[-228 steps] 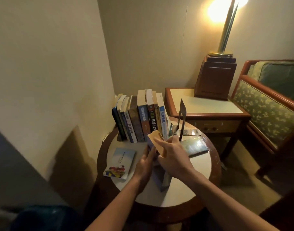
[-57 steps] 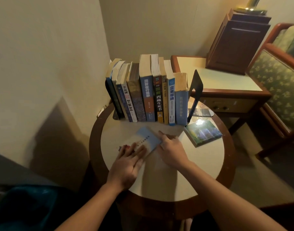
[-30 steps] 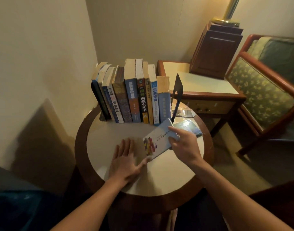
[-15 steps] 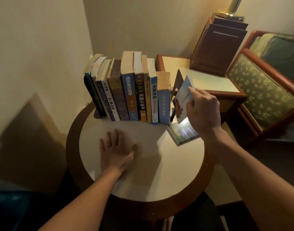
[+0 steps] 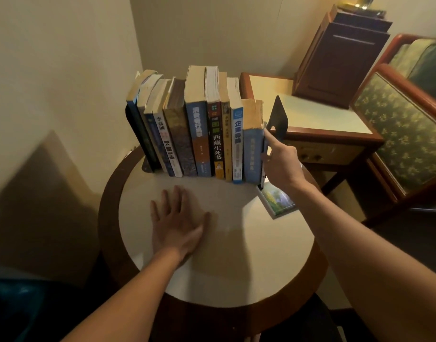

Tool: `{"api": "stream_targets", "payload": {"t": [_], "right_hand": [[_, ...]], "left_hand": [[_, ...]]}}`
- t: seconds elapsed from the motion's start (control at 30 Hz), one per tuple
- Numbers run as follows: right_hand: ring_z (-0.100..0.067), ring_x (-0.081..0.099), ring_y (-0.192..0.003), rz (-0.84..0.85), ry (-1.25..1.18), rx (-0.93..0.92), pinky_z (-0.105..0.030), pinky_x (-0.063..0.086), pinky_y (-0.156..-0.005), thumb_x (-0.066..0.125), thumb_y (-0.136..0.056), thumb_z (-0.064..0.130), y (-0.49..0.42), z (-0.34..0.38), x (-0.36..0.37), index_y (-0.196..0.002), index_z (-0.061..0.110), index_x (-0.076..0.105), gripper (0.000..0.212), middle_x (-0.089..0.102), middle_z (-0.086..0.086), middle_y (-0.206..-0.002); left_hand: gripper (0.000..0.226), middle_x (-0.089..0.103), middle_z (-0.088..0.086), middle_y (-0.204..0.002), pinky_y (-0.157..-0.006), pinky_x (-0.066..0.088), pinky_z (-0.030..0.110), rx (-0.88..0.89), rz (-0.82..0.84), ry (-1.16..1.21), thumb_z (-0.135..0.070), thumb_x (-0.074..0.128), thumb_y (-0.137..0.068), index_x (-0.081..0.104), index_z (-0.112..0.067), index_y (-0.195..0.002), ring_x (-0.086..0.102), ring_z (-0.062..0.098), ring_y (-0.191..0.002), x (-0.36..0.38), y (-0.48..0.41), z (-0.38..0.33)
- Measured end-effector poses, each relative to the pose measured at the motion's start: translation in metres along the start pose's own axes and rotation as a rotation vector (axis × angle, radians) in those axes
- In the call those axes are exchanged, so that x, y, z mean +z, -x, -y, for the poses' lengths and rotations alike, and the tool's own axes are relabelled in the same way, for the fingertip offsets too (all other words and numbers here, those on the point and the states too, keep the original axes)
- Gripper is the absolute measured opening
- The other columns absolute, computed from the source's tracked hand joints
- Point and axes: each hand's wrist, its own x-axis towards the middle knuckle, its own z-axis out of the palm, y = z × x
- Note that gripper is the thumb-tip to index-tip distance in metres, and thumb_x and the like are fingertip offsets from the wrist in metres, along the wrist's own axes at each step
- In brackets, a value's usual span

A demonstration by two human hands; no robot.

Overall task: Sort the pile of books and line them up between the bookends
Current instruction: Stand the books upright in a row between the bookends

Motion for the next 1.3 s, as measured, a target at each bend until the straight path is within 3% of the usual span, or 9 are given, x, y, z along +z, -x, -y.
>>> {"api": "stream_targets", "payload": {"t": [0.17,0.4,0.53,0.6,0.7,0.83,0.97,1.03,1.3], "right_hand": [[-0.032,0.058,-0.124,0.087,-0.033,0.048,-0.053,0.056,-0.087,0.062,-0.093,-0.001,0.001,-0.013,0.004,-0.159,0.042,0.012,0.092,0.059,-0.014,-0.137],[-0.031,0.06,-0.121,-0.044,-0.036,-0.057,-0.051,0.061,-0.083,0.06,-0.091,-0.011,-0.001,-0.027,0.013,-0.157,0.037,0.026,0.088,0.057,-0.016,-0.138],[-0.013,0.061,-0.106,-0.094,-0.066,-0.071,-0.02,0.059,-0.077,0.051,-0.101,0.001,0.0,-0.03,0.018,-0.154,0.037,0.034,0.066,0.061,-0.011,-0.13],[-0.013,0.062,-0.1,-0.099,-0.058,-0.059,-0.027,0.06,-0.079,0.052,-0.101,0.0,0.001,-0.029,0.02,-0.154,0.036,0.033,0.068,0.064,-0.012,-0.126],[-0.026,0.064,-0.114,-0.069,-0.036,-0.074,-0.041,0.061,-0.084,0.058,-0.092,-0.013,0.006,-0.028,0.02,-0.157,0.027,0.03,0.081,0.062,-0.015,-0.131],[-0.027,0.058,-0.124,-0.085,-0.088,-0.104,-0.03,0.054,-0.088,0.057,-0.093,-0.011,0.01,-0.024,0.014,-0.154,0.02,0.039,0.071,0.061,-0.014,-0.135],[-0.031,0.061,-0.123,-0.066,-0.111,-0.086,-0.045,0.059,-0.088,0.057,-0.084,-0.023,0.019,-0.03,0.012,-0.156,0.021,0.034,0.088,0.058,-0.017,-0.14],[-0.03,0.067,-0.114,-0.022,-0.1,-0.031,-0.04,0.06,-0.083,0.056,-0.082,-0.024,0.029,-0.038,0.014,-0.158,0.024,0.029,0.094,0.057,-0.017,-0.141],[-0.027,0.064,-0.11,0.118,0.244,0.246,-0.044,0.056,-0.089,0.066,-0.094,0.038,0.059,-0.086,0.012,-0.151,0.022,0.041,0.064,0.068,-0.007,-0.127]], "left_hand": [[0.098,-0.015,-0.001,-0.167,-0.123,-0.007,0.053,-0.011,-0.023,0.011,-0.085,0.006,-0.085,-0.007,-0.023,-0.159,-0.021,0.026,-0.152,0.001,0.0,-0.001],[0.097,-0.012,-0.001,-0.168,-0.123,-0.007,0.053,-0.008,-0.029,0.001,-0.085,0.008,-0.086,-0.005,-0.023,-0.16,-0.017,0.027,-0.153,0.0,-0.001,-0.002],[0.098,-0.014,-0.001,-0.167,-0.123,-0.006,0.053,-0.009,-0.02,-0.01,-0.085,0.005,-0.084,-0.007,-0.023,-0.159,-0.018,0.027,-0.152,0.0,0.0,-0.002],[0.099,-0.014,-0.001,-0.167,-0.123,-0.006,0.053,-0.009,-0.019,-0.007,-0.086,0.005,-0.084,-0.007,-0.023,-0.159,-0.018,0.026,-0.152,0.0,0.0,-0.002],[0.099,-0.013,-0.001,-0.167,-0.123,-0.005,0.054,-0.012,-0.024,-0.016,-0.086,0.005,-0.084,-0.006,-0.022,-0.159,-0.017,0.027,-0.153,0.0,0.0,-0.002],[0.1,-0.011,-0.001,-0.168,-0.123,-0.004,0.054,-0.011,-0.028,-0.009,-0.086,0.005,-0.084,-0.004,-0.023,-0.16,-0.016,0.027,-0.153,0.0,0.0,-0.002],[0.1,-0.012,-0.002,-0.167,-0.123,-0.005,0.053,-0.015,-0.03,-0.004,-0.087,0.005,-0.083,-0.004,-0.024,-0.16,-0.017,0.026,-0.153,0.0,0.001,-0.002],[0.098,-0.012,-0.002,-0.168,-0.123,-0.005,0.053,-0.013,-0.029,-0.002,-0.086,0.006,-0.084,-0.004,-0.024,-0.16,-0.017,0.025,-0.153,0.0,0.001,-0.002],[0.098,-0.015,-0.004,-0.167,-0.123,-0.006,0.052,-0.01,-0.027,-0.007,-0.087,0.006,-0.084,-0.005,-0.025,-0.16,-0.018,0.024,-0.153,0.001,0.0,-0.001]]}}
